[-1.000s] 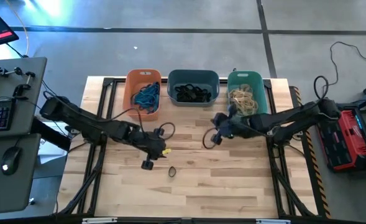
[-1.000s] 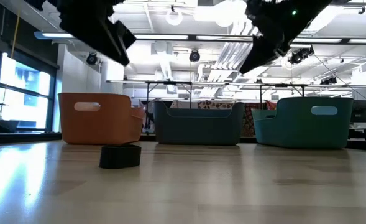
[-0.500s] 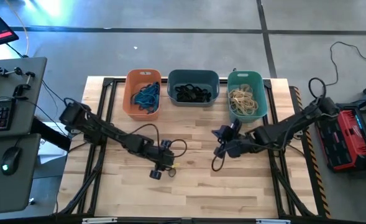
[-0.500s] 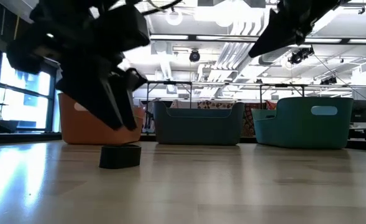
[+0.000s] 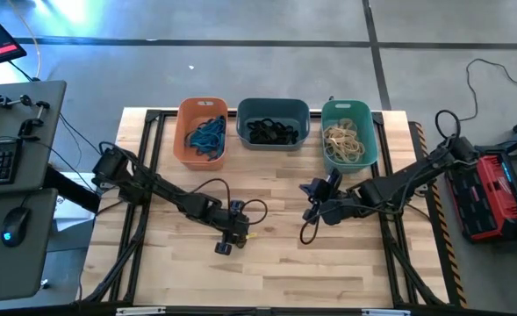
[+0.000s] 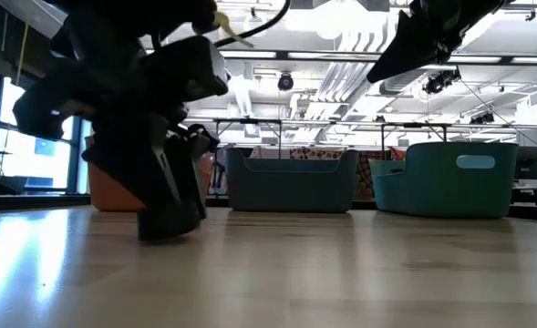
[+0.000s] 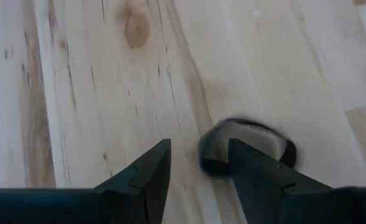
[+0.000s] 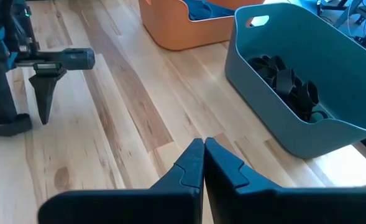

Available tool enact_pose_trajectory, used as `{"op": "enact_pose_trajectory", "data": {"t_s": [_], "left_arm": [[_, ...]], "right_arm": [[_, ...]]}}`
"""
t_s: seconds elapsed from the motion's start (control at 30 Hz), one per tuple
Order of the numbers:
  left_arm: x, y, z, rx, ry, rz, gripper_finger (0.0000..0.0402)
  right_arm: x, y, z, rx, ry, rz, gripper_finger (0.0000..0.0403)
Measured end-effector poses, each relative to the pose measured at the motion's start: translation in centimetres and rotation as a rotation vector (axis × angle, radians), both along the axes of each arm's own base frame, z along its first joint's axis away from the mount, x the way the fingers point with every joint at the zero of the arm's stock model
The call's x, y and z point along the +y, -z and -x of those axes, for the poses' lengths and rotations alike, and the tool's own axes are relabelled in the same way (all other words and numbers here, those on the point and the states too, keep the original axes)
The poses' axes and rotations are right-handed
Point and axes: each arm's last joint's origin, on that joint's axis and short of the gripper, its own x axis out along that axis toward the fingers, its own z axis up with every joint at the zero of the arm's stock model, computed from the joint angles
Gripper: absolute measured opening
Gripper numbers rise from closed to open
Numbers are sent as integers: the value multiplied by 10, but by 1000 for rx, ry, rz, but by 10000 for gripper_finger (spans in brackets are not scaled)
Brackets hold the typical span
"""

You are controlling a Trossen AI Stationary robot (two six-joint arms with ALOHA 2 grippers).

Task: Sort rubber bands into baskets
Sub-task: Put the black rubber band into the blue bin

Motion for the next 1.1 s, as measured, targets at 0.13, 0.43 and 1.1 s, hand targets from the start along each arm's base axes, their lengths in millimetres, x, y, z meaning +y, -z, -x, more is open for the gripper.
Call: {"op": "enact_pose_trajectory", "data": {"t_s": [0.13, 0.43, 1.1], "left_arm": [[0, 2, 0, 9, 3, -4, 132], [-1, -1, 0, -15, 34, -25, 7], [98, -90, 10, -245, -293, -50, 0]], "right_arm": [[0, 0, 0, 1, 0, 0, 0], [0, 0, 0, 1, 0, 0, 0], [-1, 1, 0, 6, 6, 3, 0]]}}
